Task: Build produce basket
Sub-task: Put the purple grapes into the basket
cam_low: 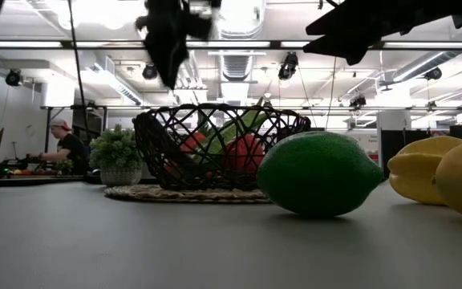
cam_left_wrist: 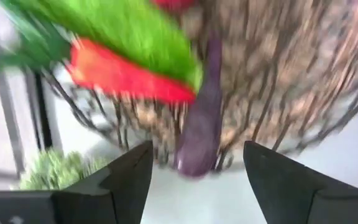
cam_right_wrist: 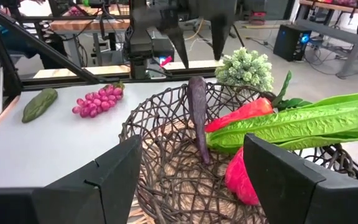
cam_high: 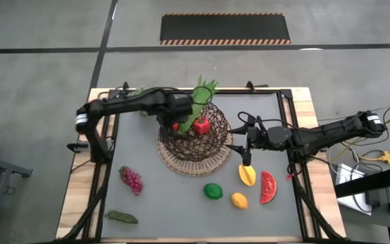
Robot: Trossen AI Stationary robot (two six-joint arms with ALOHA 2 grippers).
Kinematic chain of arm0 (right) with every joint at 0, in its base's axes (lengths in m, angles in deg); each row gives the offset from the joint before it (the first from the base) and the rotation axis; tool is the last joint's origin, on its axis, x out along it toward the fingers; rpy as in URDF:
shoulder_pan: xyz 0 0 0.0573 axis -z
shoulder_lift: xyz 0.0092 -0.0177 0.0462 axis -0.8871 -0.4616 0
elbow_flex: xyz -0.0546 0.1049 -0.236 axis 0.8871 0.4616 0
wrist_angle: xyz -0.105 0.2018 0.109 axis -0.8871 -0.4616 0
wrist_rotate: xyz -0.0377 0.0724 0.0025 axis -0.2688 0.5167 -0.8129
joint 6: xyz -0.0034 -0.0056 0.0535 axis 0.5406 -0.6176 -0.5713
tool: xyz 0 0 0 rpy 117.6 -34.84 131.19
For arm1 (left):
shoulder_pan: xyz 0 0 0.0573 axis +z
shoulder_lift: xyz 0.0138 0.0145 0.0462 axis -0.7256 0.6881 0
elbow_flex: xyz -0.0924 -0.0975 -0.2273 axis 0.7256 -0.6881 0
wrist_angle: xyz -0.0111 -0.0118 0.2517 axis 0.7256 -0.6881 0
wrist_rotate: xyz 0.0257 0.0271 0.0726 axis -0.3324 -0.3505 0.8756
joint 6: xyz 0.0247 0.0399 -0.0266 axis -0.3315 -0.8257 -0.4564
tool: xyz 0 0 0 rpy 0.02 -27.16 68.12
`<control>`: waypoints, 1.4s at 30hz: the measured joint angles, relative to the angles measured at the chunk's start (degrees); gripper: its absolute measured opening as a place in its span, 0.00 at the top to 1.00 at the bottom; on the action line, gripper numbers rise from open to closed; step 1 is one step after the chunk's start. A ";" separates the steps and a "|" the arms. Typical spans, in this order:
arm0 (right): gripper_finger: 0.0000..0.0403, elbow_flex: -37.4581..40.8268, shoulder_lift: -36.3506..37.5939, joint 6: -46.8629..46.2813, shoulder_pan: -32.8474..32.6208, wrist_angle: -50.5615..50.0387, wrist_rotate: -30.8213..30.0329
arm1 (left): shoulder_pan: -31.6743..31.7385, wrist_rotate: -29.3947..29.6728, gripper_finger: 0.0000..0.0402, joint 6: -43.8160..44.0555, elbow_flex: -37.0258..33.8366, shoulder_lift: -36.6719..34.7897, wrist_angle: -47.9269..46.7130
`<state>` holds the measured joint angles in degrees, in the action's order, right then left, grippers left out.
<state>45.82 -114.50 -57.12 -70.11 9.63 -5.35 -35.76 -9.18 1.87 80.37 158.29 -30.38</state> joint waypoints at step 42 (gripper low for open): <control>0.38 0.00 0.02 5.49 -0.02 -1.20 0.27 | -55.01 -9.08 0.42 118.40 -36.74 -17.86 12.80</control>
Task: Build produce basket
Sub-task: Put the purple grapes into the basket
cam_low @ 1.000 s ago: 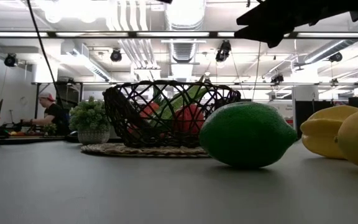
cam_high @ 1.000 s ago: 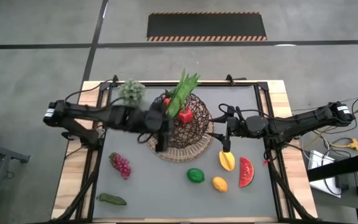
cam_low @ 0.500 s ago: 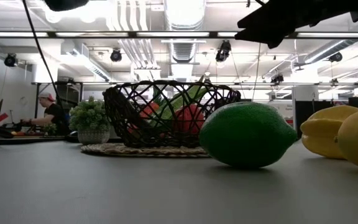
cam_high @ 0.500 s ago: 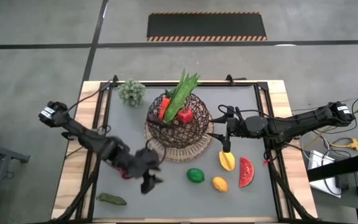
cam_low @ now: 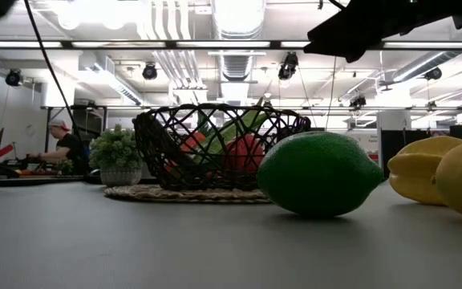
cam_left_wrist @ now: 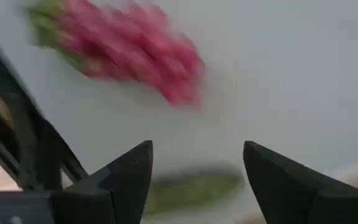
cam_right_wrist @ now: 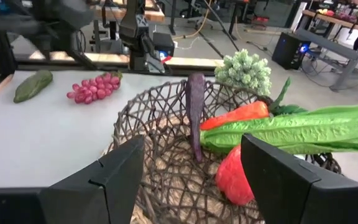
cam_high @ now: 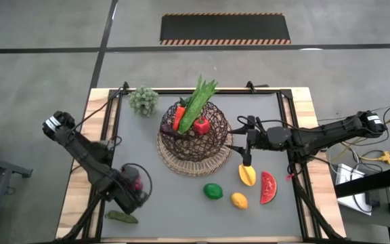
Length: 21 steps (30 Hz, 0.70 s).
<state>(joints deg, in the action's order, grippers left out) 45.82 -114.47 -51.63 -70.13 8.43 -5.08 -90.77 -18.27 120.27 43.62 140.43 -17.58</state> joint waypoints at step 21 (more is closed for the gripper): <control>0.39 0.26 -0.02 0.23 0.00 -0.16 0.00 | 0.39 8.69 0.49 12.67 -15.04 3.23 6.78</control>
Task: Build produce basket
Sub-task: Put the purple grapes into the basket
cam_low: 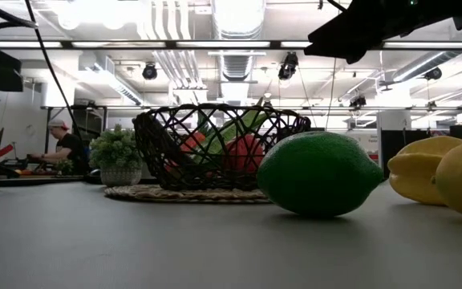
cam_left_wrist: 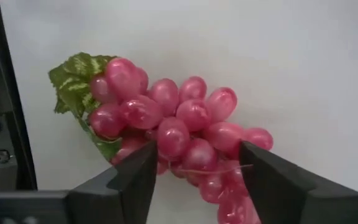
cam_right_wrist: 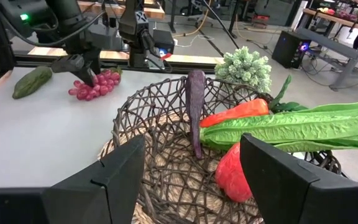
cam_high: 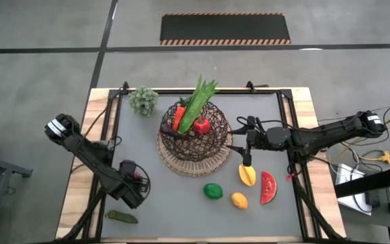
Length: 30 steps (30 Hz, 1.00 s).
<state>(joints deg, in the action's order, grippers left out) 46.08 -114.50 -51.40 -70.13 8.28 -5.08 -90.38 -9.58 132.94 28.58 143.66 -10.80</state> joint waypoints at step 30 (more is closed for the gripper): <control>0.41 0.02 0.00 -0.47 0.00 -0.28 0.00 | -0.03 6.74 0.98 -25.04 12.06 -0.17 0.93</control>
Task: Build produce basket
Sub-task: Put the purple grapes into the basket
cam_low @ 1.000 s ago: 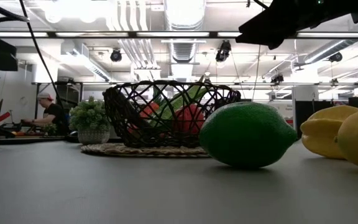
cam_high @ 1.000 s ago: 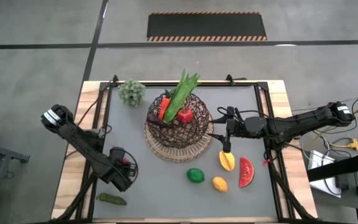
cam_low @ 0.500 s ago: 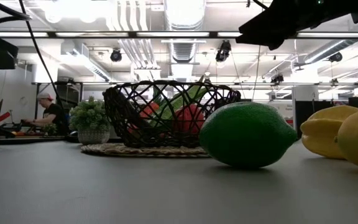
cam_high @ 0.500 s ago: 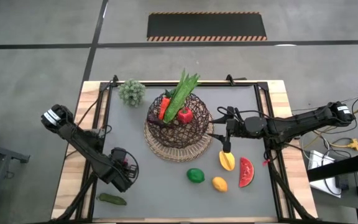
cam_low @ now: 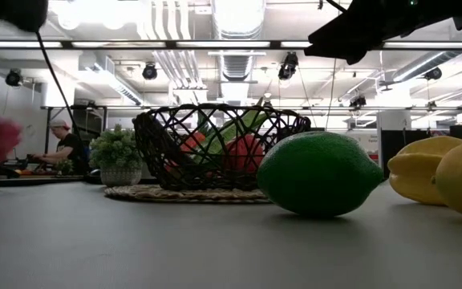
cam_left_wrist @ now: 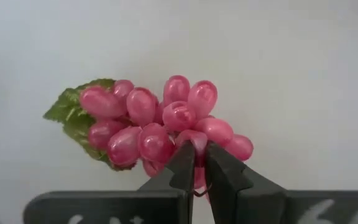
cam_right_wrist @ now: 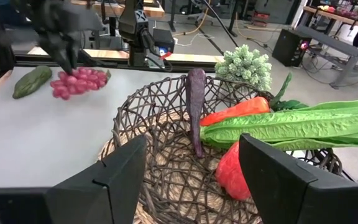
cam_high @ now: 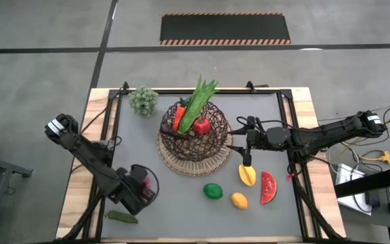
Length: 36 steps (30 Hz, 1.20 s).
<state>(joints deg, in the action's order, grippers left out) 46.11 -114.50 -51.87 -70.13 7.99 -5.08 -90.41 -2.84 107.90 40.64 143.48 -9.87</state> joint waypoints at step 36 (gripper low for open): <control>0.41 1.69 0.00 2.50 0.00 1.61 -0.26 | 24.41 31.81 0.98 -106.81 10.25 -2.69 41.71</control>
<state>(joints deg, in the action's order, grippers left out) 47.80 -114.49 -49.37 -70.13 9.60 -5.34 -66.00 28.97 1.09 50.89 140.79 31.83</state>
